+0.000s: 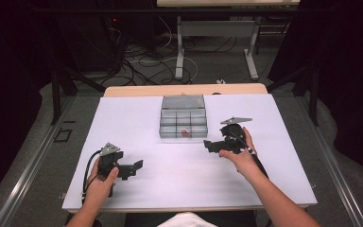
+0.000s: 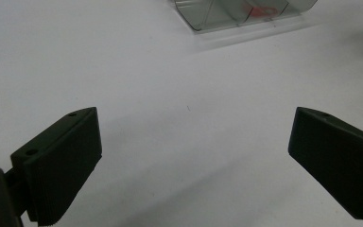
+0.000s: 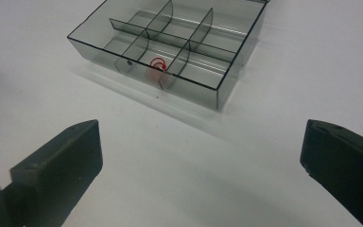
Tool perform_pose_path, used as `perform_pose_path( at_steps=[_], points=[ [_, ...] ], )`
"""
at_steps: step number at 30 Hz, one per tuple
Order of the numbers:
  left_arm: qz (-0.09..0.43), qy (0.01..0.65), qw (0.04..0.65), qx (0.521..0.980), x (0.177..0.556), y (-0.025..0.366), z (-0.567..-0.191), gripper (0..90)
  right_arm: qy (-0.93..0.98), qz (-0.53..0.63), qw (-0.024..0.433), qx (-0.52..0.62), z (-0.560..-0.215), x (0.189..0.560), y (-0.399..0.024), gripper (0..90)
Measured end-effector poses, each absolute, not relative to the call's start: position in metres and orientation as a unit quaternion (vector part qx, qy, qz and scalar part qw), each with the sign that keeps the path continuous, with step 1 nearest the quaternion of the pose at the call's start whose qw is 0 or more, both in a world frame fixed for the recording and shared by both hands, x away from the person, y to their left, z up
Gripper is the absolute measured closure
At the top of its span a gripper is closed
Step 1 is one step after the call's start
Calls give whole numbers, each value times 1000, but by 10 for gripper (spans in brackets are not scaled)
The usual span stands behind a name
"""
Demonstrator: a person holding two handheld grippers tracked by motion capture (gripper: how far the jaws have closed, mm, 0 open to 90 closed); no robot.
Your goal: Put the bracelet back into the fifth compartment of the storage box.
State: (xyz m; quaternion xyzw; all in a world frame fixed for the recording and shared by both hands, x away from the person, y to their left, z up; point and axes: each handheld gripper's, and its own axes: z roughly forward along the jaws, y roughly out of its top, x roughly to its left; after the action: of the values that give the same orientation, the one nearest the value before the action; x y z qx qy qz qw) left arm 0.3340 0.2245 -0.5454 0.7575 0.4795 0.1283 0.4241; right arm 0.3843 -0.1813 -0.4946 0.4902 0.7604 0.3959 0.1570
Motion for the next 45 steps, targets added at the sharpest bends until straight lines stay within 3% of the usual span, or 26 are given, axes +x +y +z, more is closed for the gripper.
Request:
perform_pose_path(
  at_steps=[22,45],
  points=[
    [128,484,424,754,334,224,-546,35,732,394,168,529,-512,355,-242,0],
    [128,485,424,754,334,225,-546,35,686,407,172,578,-541,350,-284,19]
  ],
)
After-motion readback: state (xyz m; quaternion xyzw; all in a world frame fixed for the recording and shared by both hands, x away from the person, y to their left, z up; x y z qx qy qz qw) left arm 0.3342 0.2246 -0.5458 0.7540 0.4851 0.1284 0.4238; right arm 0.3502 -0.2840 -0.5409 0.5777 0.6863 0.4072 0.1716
